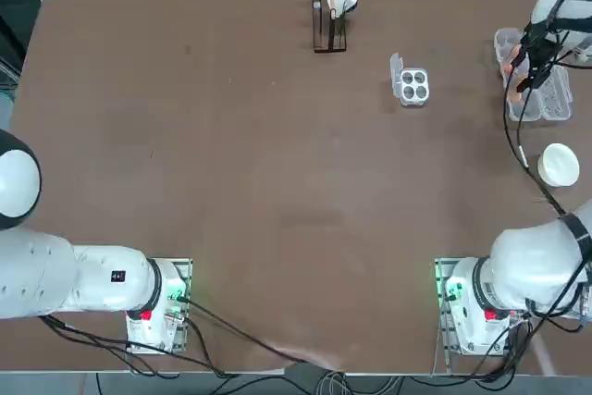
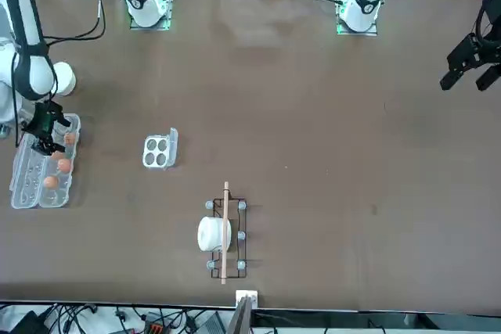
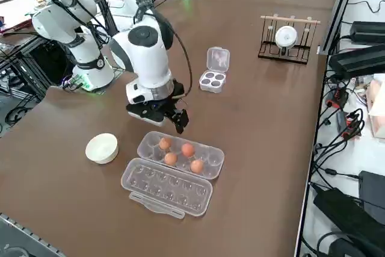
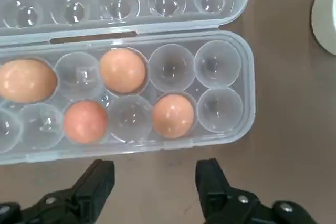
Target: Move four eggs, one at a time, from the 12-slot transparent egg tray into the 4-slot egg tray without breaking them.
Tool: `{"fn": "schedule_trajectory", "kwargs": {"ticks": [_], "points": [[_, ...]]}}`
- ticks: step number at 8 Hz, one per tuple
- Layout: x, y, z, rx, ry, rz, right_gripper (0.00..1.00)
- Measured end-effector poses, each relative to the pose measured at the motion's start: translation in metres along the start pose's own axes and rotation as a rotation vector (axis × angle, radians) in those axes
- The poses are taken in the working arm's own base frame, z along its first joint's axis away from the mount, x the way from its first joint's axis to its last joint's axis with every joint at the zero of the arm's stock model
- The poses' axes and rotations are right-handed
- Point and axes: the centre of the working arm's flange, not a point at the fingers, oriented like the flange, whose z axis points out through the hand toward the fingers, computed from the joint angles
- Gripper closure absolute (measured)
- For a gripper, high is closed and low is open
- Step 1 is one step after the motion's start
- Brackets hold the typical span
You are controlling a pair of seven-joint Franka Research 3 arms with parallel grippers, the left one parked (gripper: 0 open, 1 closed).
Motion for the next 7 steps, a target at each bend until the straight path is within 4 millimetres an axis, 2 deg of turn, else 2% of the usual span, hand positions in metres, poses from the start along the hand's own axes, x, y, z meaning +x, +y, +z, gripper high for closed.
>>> {"fn": "schedule_trajectory", "kwargs": {"ticks": [7], "points": [[0.027, 0.009, 0.030, -0.011, 0.005, 0.041, 0.05]]}}
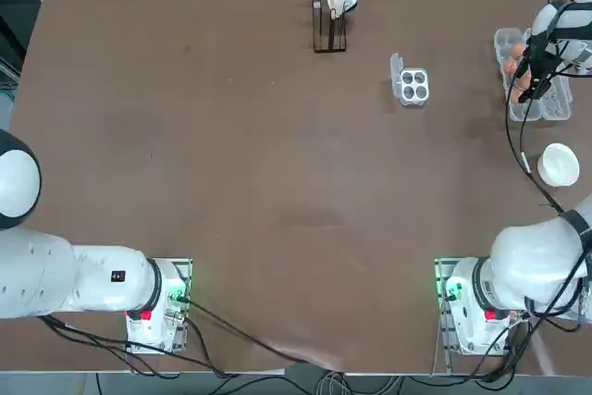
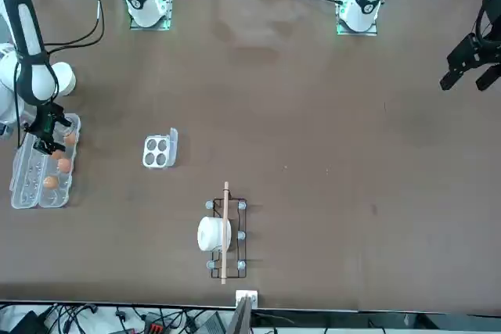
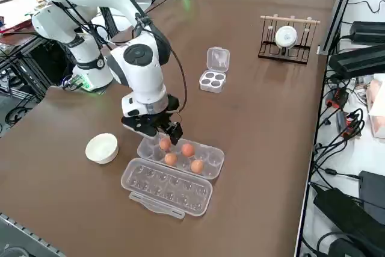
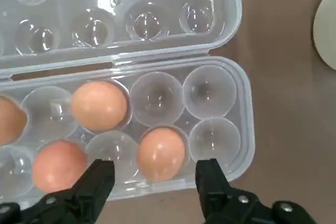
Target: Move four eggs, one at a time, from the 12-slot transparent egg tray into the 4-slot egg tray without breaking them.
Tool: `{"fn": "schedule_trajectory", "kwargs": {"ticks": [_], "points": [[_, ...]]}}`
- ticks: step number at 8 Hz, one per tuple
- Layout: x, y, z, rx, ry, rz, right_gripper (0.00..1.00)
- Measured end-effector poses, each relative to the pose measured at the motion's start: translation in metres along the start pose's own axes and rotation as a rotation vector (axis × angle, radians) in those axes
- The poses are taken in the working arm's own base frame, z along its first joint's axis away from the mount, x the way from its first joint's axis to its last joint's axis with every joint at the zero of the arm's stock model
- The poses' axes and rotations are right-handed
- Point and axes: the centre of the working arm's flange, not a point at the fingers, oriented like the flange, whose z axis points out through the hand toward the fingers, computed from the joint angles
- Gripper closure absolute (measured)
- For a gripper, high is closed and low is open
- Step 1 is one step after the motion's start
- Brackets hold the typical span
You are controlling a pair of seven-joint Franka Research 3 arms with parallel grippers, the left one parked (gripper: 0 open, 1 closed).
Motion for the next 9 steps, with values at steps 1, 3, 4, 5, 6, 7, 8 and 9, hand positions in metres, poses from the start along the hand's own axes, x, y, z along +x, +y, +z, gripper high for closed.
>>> {"fn": "schedule_trajectory", "kwargs": {"ticks": [1, 3, 4, 5, 6, 7, 8, 9], "points": [[0.002, 0.000, 0.004, 0.002, 0.001, 0.003, 0.05], [0.005, 0.002, 0.008, 0.004, 0.003, 0.008, 0.07], [0.005, 0.003, 0.010, 0.005, 0.003, 0.009, 0.07], [0.005, 0.003, 0.013, 0.004, 0.003, 0.009, 0.09], [0.005, 0.004, 0.015, 0.002, 0.003, 0.010, 0.10], [0.005, 0.005, 0.016, -0.001, 0.002, 0.010, 0.11], [0.004, 0.006, 0.017, -0.003, 0.001, 0.010, 0.12], [0.004, 0.006, 0.017, -0.004, 0.001, 0.010, 0.14]]}}
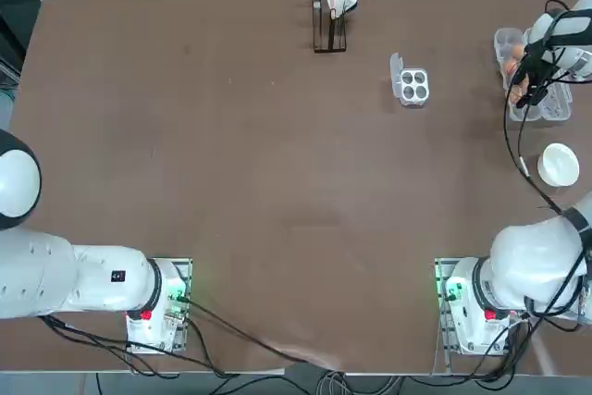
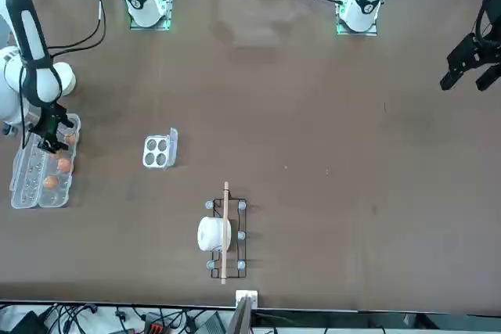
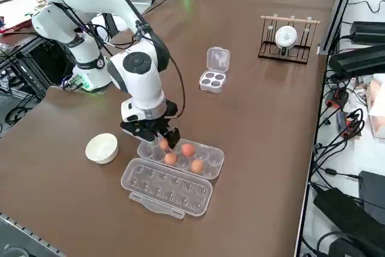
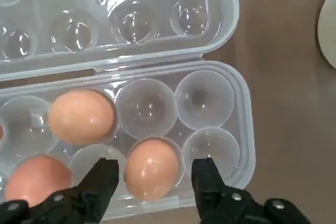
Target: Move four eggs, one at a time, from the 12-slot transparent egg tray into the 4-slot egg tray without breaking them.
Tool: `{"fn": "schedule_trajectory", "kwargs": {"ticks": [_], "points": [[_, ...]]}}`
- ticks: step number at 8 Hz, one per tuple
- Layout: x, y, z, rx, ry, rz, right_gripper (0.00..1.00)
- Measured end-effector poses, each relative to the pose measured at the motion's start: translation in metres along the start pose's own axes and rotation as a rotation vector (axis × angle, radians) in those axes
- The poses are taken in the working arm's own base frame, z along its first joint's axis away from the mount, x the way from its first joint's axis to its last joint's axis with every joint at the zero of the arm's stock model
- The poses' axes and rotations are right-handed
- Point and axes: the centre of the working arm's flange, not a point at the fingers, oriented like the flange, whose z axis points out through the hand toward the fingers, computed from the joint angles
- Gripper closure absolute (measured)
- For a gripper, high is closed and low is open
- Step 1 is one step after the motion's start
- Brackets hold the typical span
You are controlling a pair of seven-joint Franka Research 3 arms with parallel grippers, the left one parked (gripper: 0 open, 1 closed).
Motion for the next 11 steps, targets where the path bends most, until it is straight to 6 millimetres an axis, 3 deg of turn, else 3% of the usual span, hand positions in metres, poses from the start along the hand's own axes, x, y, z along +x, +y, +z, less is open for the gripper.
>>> {"fn": "schedule_trajectory", "kwargs": {"ticks": [3, 11], "points": [[0.0030, 0.0011, 0.0004, 0.001, 0.000, 0.006, 0.27], [0.0041, 0.0011, 0.0049, 0.003, 0.001, 0.015, 0.22]]}}
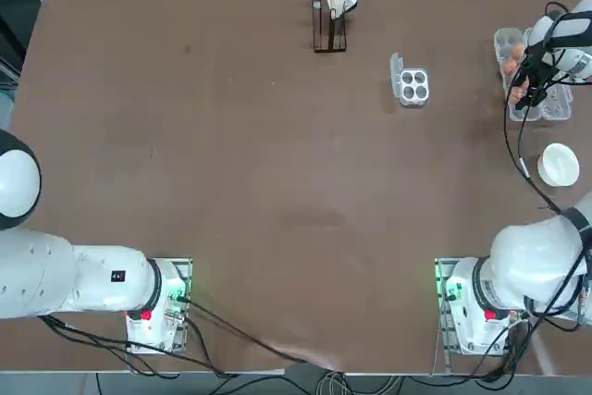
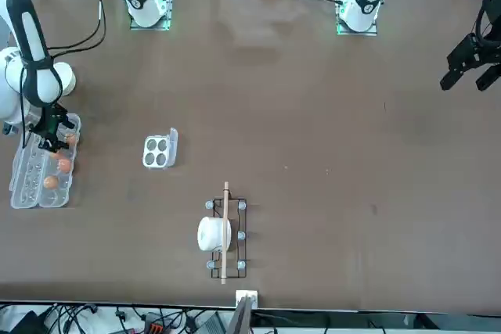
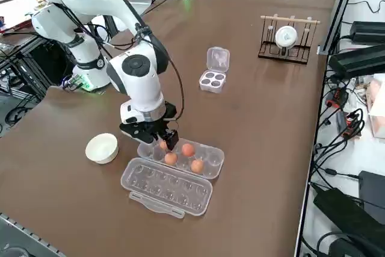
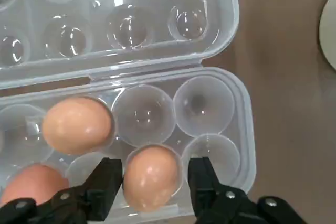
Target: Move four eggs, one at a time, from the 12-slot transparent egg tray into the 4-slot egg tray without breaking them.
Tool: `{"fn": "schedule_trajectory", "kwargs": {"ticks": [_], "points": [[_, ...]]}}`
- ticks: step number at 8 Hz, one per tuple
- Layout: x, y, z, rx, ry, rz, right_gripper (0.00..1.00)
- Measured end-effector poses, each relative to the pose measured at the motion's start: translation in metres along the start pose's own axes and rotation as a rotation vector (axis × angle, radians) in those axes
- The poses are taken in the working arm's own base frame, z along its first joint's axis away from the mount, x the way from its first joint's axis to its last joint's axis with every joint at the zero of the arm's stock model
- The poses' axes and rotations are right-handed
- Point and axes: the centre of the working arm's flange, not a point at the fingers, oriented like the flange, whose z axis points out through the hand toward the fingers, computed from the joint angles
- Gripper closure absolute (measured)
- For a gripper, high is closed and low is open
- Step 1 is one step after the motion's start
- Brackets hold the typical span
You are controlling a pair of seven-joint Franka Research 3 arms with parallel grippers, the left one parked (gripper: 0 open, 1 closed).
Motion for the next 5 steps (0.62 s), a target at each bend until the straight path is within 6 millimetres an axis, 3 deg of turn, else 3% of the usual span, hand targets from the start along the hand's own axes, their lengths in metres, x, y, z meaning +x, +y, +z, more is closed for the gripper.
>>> {"fn": "schedule_trajectory", "kwargs": {"ticks": [5], "points": [[-0.0032, -0.0009, 0.0008, -0.001, -0.002, 0.039, 0.25]]}}
